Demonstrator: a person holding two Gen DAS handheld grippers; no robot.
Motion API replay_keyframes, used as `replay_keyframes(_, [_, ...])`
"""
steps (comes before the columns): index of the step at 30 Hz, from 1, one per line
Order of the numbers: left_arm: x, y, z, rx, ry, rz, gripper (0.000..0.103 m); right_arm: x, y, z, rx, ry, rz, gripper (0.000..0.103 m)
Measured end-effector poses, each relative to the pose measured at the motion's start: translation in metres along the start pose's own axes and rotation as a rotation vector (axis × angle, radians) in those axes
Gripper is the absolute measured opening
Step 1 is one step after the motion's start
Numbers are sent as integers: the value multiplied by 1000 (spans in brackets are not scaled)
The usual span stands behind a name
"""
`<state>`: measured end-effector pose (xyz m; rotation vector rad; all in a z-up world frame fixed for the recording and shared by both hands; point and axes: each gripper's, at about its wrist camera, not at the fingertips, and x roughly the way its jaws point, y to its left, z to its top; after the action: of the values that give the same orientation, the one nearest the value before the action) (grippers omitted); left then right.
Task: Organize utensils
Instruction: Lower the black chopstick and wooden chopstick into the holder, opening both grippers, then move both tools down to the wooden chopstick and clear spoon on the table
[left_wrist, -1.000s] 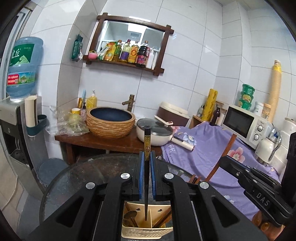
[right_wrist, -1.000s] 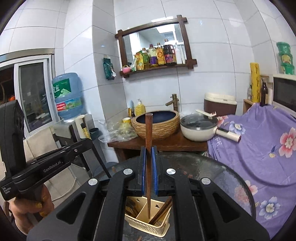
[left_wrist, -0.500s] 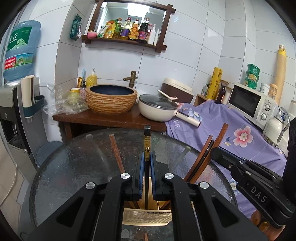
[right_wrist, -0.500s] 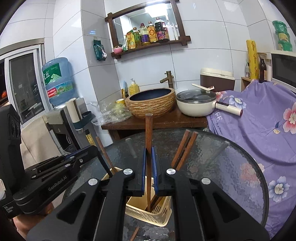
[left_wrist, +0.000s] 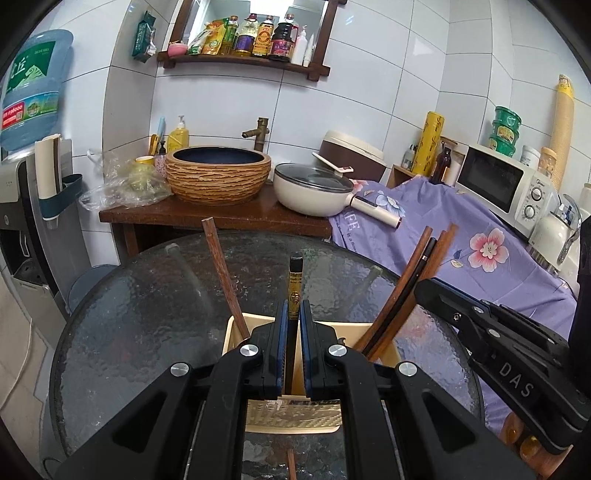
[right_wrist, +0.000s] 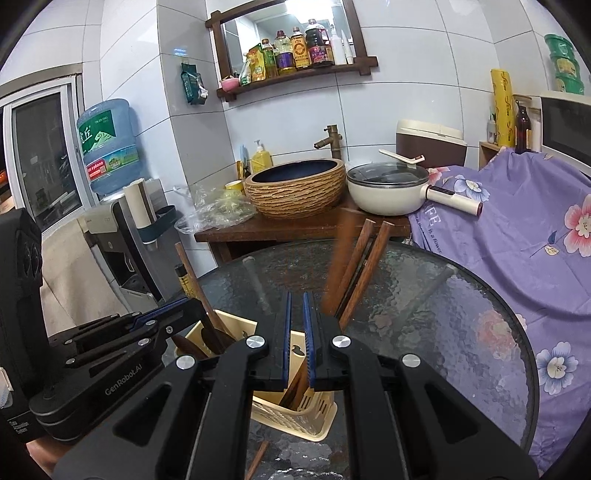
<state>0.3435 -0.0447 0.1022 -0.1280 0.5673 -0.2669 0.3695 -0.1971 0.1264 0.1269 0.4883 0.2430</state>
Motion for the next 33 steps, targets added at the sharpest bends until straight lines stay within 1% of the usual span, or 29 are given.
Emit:
replay_keyframes(1, [-1,0,-1,-2,0,-7,8,-1,0,-1,-5,-2,2,8])
replay_keyframes(3, [-4,0,-3,2,0,-15,15,-4,-1,-3,-17,2,11,10])
replay_keyframes(4, [-7,0,-5,5,-5,-15,28,-5,-1,-5,-22,3,10,16])
replay_keyframes(5, [-9,1,-6,5,-9,-14,41,-9,-1,-8,-26,0,7,30])
replay_keyframes(6, [-12,2,-8,3,-17,-13,45,-12,-1,-11,-25,-6,8,40])
replay_keyframes(7, [-17,3,-12,1,-29,-12,47,-17,-2,-15,-19,-18,10,52])
replay_keyframes(10, [-30,6,-24,-2,-35,-15,50,-26,-4,-28,-17,-2,14,52])
replay_keyframes(14, [-40,12,-41,-17,-26,-18,55,-34,-5,-55,-20,51,27,52])
replay_keyframes(17, [-43,19,-60,-13,-4,9,58,-33,-1,-79,-53,117,28,52])
replay_keyframes(18, [-42,21,-66,-11,5,23,58,-31,1,-89,-68,151,31,52])
replay_keyframes(21, [-35,31,-89,-6,56,58,60,-22,7,-121,-101,251,29,52])
replay_keyframes(27, [-21,50,-131,-46,166,80,60,-12,24,-179,-181,378,29,52])
replay_keyframes(29, [-19,51,-141,-45,191,86,60,-10,28,-192,-186,417,40,52])
replay_keyframes(33, [-18,58,-159,-66,228,87,61,-7,36,-208,-210,465,47,52])
